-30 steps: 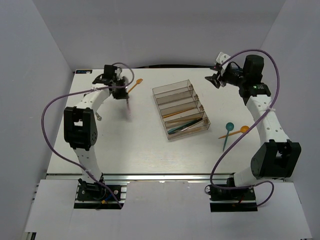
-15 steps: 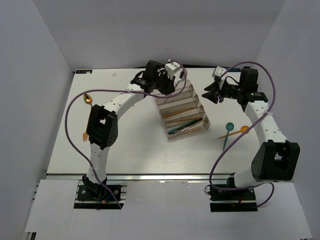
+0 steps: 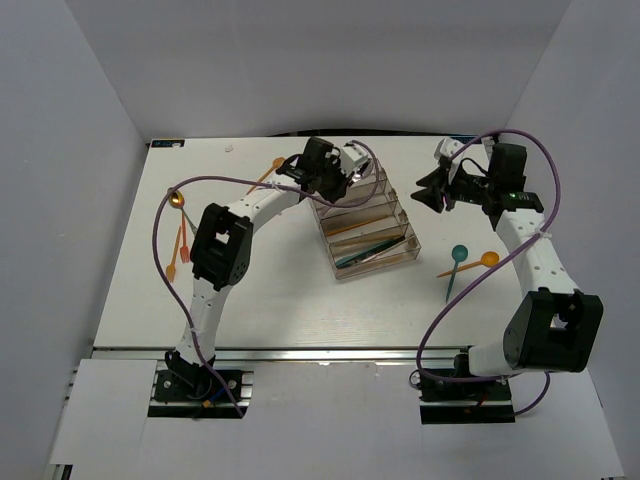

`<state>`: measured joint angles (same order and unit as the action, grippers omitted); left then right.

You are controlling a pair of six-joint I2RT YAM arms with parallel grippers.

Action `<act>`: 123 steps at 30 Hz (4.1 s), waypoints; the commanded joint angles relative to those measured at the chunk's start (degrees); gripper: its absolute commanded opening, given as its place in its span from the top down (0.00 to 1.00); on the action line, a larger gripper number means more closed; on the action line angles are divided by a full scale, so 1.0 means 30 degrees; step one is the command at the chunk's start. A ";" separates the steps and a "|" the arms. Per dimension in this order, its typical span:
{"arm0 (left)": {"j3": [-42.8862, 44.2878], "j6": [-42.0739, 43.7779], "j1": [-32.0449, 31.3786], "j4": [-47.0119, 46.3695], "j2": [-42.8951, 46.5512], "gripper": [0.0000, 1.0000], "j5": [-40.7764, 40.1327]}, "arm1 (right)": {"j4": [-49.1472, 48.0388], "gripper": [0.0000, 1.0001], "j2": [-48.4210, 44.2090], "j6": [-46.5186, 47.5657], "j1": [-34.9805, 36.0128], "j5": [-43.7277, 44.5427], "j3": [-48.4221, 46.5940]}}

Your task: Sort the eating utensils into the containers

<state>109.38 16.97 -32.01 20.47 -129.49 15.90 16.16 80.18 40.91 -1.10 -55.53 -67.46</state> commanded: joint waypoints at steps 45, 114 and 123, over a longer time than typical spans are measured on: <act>-0.9627 -1.5033 1.5123 0.2756 0.6137 0.48 -0.4655 | 0.1936 0.44 0.1017 0.0602 0.0866 0.0989 0.0778; -0.7781 -0.8151 0.5282 -0.0957 0.8448 1.00 0.1493 | 0.3400 0.43 0.1046 0.1277 0.0720 0.1224 -0.0013; -0.3887 -0.1768 0.1912 -0.2339 0.5228 1.00 0.3694 | 0.3460 0.43 0.0432 0.1424 0.0602 0.1107 0.0543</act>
<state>93.23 2.74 -24.38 16.69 -112.49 23.09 26.06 84.14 44.21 0.99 -51.09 -65.14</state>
